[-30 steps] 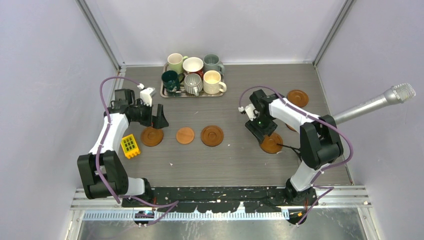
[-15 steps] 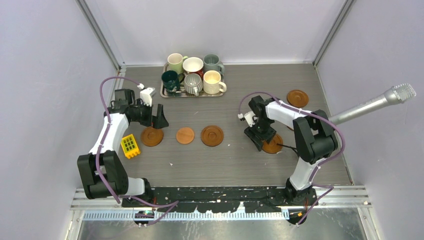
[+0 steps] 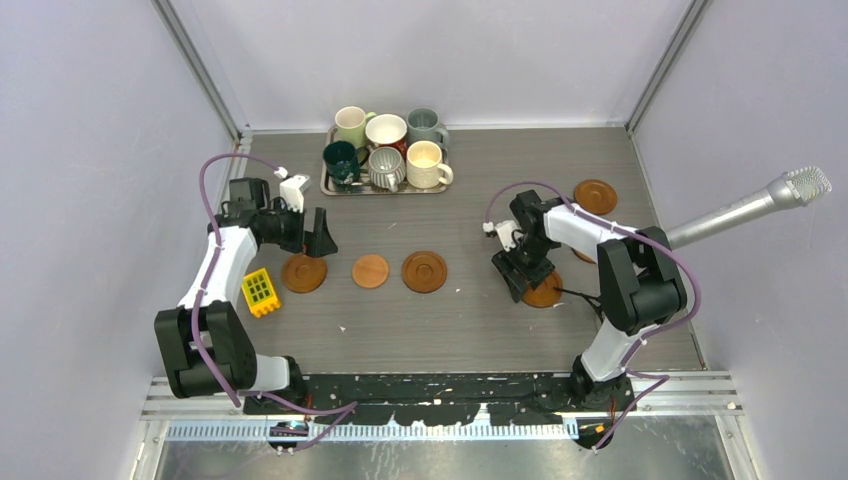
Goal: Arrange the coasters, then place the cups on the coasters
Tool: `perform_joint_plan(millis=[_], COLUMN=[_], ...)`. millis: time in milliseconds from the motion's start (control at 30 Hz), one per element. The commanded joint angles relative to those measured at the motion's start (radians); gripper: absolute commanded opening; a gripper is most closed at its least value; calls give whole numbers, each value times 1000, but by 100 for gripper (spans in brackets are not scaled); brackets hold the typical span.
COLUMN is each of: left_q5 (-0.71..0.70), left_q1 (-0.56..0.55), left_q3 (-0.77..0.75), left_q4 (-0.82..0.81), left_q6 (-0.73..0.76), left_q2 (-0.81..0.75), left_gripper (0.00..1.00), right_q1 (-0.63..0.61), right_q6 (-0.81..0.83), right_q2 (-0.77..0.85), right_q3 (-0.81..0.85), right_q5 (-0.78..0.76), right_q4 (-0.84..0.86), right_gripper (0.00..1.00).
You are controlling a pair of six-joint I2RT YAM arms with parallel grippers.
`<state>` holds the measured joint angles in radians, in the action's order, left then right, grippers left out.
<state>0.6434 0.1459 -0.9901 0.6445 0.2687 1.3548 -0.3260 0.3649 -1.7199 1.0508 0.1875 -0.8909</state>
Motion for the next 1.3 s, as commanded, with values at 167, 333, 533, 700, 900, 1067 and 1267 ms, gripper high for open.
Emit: perform_joint_plan(millis=[167, 333, 533, 700, 900, 1067, 1267], left_q5=[0, -2, -8, -8, -10, -13, -13], left_q1=[-2, -2, -2, -2, -1, -2, -1], left_q3=[-9, -11, -9, -9, -7, -4, -4], left_q4=[-26, -24, -25, -28, -29, -29, -30], left_q6=[-1, 0, 4, 3, 5, 5, 7], left_q2=[-6, -6, -6, -2, -5, -6, -6], left_gripper=[100, 100, 100, 100, 100, 100, 100], right_q1=[-17, -18, -20, -33, -70, -95, -119], right_q6=[27, 32, 26, -3, -29, -51, -64], right_q2=[-19, -54, -89, -99, -117, -145, -161], right_q3=[-26, 2, 44, 62, 90, 130, 162], right_q5=[264, 304, 309, 267, 233, 197, 188], right_q4=[125, 126, 136, 171, 201, 214, 218], right_gripper=[64, 64, 64, 63, 63, 63, 63])
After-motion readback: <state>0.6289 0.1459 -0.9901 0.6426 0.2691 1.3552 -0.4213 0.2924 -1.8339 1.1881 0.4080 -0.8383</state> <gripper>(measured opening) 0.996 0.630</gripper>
